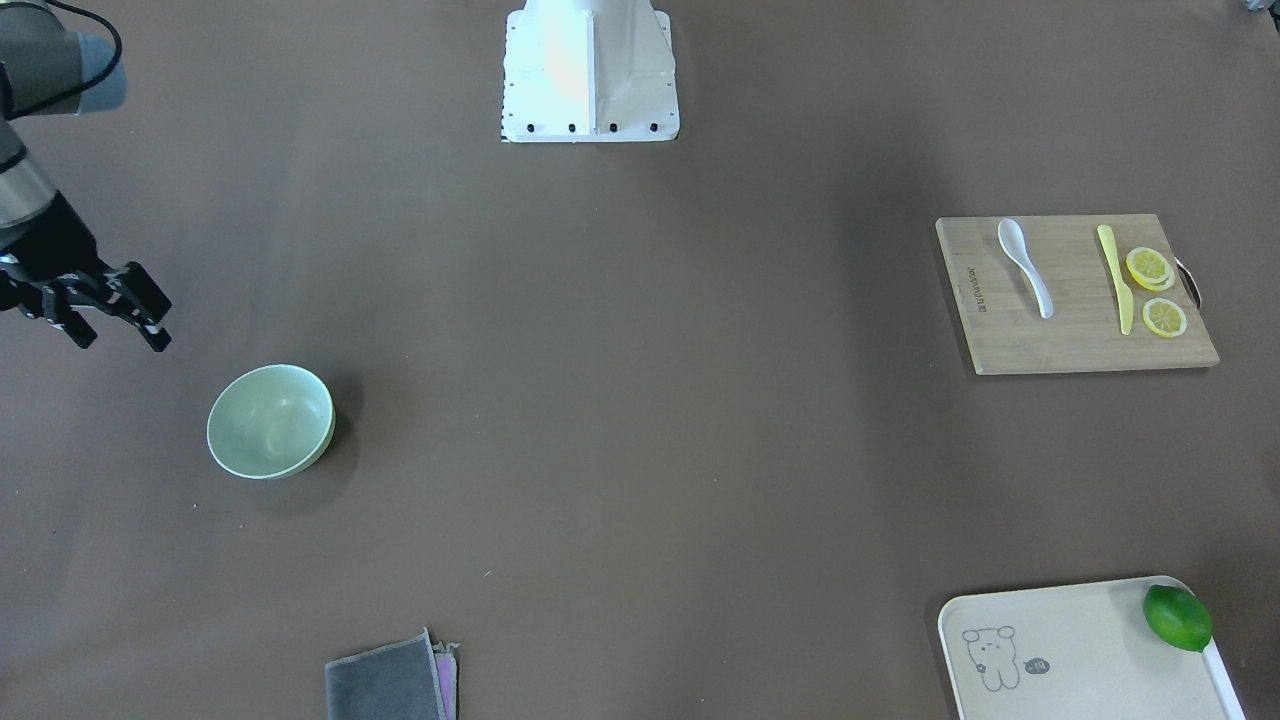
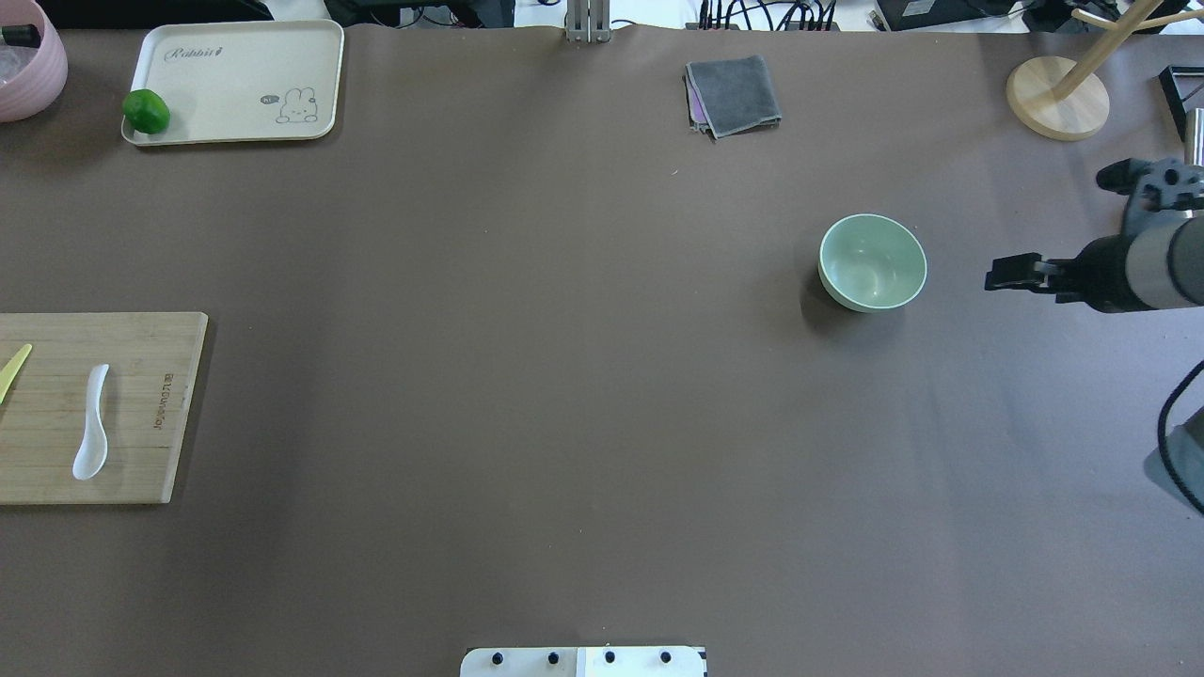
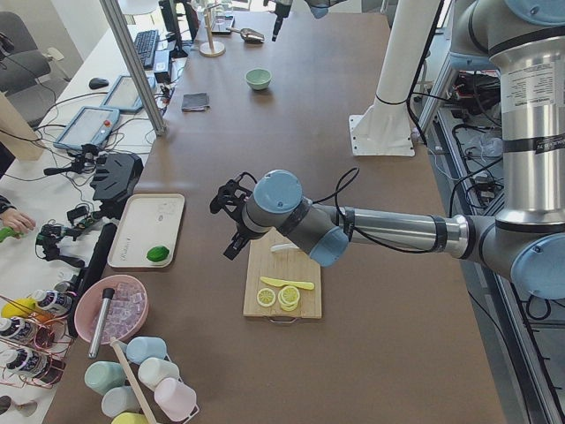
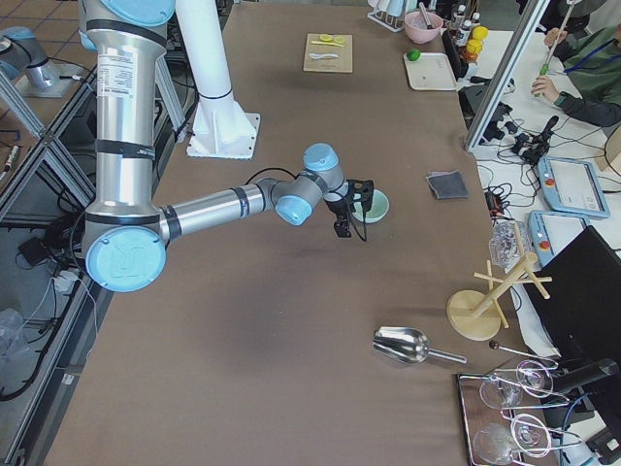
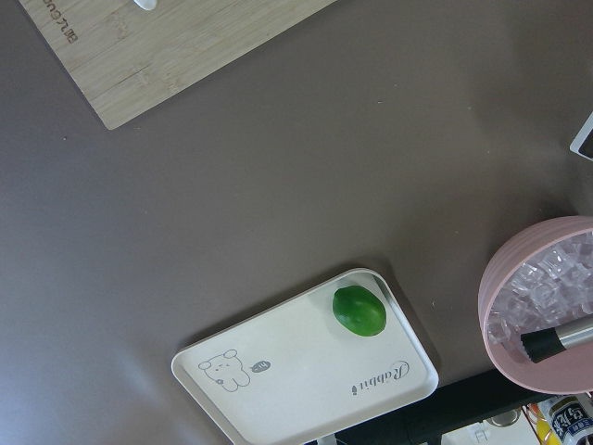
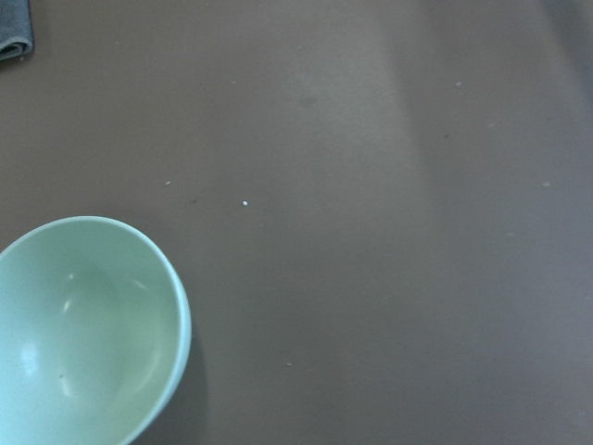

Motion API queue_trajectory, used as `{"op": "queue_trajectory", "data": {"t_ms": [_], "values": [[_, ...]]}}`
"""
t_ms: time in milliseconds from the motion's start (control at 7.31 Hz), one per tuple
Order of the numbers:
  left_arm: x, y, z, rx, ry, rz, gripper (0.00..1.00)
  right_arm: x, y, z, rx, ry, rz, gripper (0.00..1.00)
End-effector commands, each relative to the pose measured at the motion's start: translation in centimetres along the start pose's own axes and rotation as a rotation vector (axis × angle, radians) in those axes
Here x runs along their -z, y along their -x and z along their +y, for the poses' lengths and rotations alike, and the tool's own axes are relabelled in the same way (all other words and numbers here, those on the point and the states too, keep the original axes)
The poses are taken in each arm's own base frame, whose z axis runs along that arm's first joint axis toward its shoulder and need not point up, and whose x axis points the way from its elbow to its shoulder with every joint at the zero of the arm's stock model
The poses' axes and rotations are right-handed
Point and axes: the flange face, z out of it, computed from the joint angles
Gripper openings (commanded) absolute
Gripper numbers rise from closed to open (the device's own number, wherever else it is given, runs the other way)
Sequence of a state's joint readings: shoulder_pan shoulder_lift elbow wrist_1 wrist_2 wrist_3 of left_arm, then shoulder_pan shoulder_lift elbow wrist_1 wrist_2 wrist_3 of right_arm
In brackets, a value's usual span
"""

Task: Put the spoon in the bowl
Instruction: 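Reach the right gripper to the pale green bowl and grip its rim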

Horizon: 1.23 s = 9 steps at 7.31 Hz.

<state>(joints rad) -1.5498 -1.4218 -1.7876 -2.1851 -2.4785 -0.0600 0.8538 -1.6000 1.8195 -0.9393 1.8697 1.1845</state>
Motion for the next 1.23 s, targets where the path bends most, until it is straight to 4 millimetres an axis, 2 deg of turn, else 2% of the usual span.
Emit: {"op": "queue_trajectory", "data": {"t_ms": [0, 274, 547, 684, 821, 957, 1094], "values": [[0.0, 0.0, 0.1, 0.000, 0.001, -0.001, 0.98, -3.8, 4.4, 0.9, -0.027, -0.031, 0.002, 0.84], [-0.3, 0.4, 0.4, 0.007, 0.007, -0.004, 0.98, -4.3, 6.2, 0.9, -0.038, -0.034, -0.017, 0.70], [-0.3, 0.4, 0.4, 0.007, 0.007, -0.006, 0.98, -5.6, 5.5, 0.9, -0.074, -0.058, 0.015, 0.42], [-0.4, 0.5, 0.4, 0.009, 0.008, -0.007, 0.98, -6.0, 5.3, 1.2, -0.077, -0.062, 0.025, 0.40], [-0.5, 0.7, 0.5, 0.011, 0.011, -0.008, 0.98, -6.0, 5.6, 1.4, -0.093, -0.061, 0.022, 0.26], [-0.6, 0.8, 0.6, 0.011, 0.013, -0.007, 0.98, -5.6, 6.2, 1.2, -0.106, -0.065, 0.007, 0.00], [-0.6, 0.7, 0.5, 0.010, 0.012, -0.005, 0.98, -5.0, 8.2, 0.7, -0.102, -0.073, -0.024, 0.00]]}}
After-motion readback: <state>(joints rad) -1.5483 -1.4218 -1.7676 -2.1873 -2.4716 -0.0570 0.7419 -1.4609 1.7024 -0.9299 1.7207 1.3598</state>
